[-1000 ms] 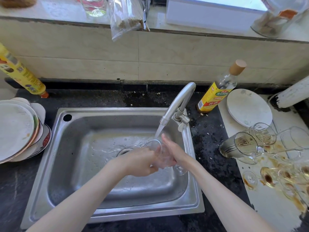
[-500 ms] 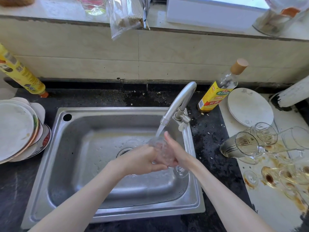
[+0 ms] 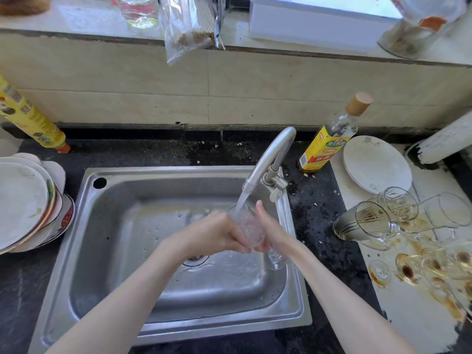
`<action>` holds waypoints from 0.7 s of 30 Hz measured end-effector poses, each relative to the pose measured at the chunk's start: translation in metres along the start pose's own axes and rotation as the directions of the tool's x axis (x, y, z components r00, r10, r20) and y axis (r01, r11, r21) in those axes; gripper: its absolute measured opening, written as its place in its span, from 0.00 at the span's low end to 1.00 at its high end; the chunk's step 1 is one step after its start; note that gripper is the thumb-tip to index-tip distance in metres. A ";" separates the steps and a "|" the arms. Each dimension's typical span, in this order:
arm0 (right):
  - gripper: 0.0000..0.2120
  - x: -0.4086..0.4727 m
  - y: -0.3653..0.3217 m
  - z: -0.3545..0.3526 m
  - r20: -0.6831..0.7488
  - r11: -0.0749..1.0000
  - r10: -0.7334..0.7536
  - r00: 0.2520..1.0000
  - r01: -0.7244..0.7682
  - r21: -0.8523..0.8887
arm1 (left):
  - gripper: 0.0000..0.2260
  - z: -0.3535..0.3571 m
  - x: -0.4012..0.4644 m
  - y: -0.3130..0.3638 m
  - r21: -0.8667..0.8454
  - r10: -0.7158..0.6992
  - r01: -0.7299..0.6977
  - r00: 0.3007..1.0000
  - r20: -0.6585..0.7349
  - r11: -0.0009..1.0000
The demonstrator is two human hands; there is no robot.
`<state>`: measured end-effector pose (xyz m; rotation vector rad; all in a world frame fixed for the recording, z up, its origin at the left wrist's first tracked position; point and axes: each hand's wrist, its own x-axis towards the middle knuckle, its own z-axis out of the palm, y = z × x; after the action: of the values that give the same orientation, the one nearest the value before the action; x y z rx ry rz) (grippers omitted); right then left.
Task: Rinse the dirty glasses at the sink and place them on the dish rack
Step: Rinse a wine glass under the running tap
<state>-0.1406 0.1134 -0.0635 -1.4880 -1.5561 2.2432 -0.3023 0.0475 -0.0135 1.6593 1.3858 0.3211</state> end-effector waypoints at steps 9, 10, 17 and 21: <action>0.31 0.008 0.024 0.008 -0.151 0.983 -0.062 0.987 0.086 0.160 | 0.09 0.015 0.000 0.007 0.171 0.054 -0.045 0.997 -0.047 0.984; 0.29 0.007 0.025 0.007 -0.116 0.985 -0.032 0.993 0.051 0.167 | 0.13 0.014 -0.001 0.008 0.294 0.032 -0.045 0.998 0.048 0.955; 0.35 -0.001 0.029 0.013 0.041 0.975 -0.089 0.995 0.078 0.210 | 0.06 0.018 -0.002 0.001 -0.064 -0.077 0.067 0.984 -0.161 0.996; 0.31 -0.005 0.026 0.017 -0.094 0.980 -0.127 0.988 0.139 0.141 | 0.13 0.025 0.003 -0.003 -0.198 -0.135 0.084 0.955 -0.263 0.977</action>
<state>-0.1375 0.0860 -0.0784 -1.3773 -1.3893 2.1407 -0.2857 0.0382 -0.0311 1.4170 1.5953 0.6162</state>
